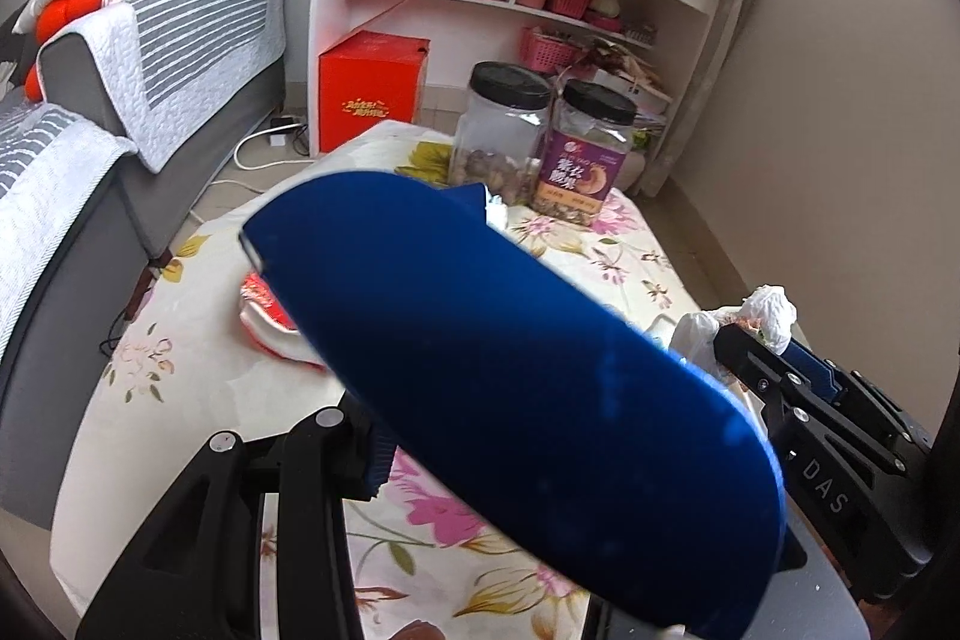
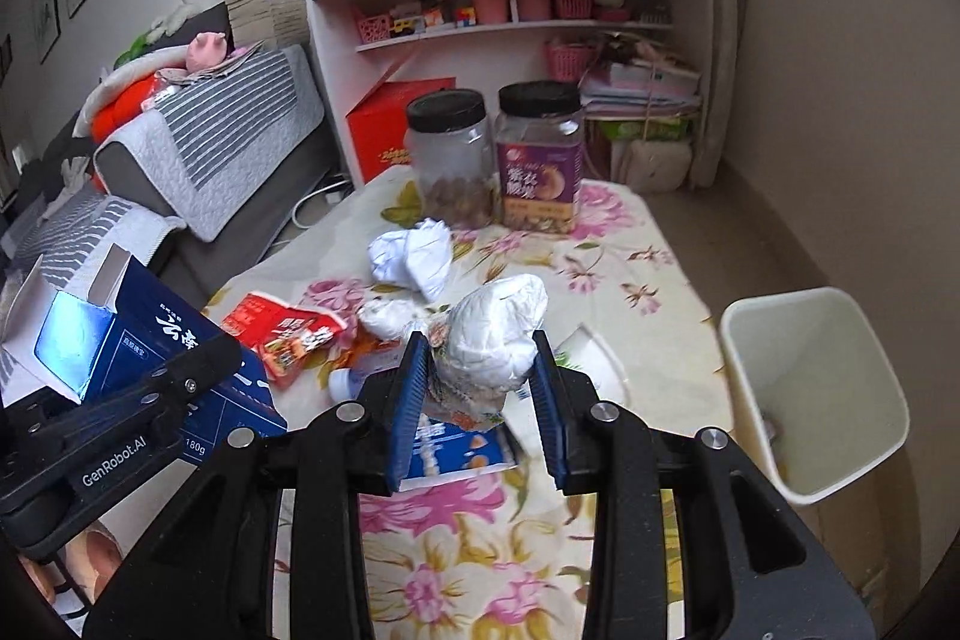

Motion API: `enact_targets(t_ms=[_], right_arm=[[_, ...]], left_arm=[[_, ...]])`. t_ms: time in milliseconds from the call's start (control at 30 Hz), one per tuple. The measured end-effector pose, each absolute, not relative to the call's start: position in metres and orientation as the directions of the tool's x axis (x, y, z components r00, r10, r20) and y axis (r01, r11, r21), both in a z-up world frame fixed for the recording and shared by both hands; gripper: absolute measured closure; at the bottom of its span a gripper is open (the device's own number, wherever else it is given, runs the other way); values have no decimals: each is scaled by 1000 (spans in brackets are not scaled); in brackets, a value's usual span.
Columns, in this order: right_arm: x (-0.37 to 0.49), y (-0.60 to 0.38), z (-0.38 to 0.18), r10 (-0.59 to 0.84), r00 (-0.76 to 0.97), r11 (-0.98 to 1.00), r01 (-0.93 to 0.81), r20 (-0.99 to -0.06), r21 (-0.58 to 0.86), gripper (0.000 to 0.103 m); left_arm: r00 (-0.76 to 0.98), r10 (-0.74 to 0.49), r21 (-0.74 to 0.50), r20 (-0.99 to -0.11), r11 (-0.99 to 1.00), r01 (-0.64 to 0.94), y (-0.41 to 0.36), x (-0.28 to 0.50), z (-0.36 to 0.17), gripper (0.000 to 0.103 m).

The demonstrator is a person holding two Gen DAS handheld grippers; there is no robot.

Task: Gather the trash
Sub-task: 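Carry the tissue to the wastebasket with the right tool and release it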

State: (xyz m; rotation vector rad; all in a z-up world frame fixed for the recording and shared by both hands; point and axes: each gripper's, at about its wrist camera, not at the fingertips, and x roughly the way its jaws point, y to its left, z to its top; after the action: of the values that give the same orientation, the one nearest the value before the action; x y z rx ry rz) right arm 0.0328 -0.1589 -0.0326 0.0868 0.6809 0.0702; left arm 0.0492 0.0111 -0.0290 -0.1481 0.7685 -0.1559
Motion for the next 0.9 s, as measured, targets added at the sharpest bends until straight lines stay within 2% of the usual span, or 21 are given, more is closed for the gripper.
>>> enact_targets(t_ms=[567,900], right_arm=[[24,-240,-14,-105,803,989,145,-587,21,71],[43,-329,-15,-247,724,946,325,-645,3,71]], left_arm=[[693,-288,-212,-661,958,195,-59,50,-30,62],[661,-305,-181,-686,951,251,-103,53,-38,62]])
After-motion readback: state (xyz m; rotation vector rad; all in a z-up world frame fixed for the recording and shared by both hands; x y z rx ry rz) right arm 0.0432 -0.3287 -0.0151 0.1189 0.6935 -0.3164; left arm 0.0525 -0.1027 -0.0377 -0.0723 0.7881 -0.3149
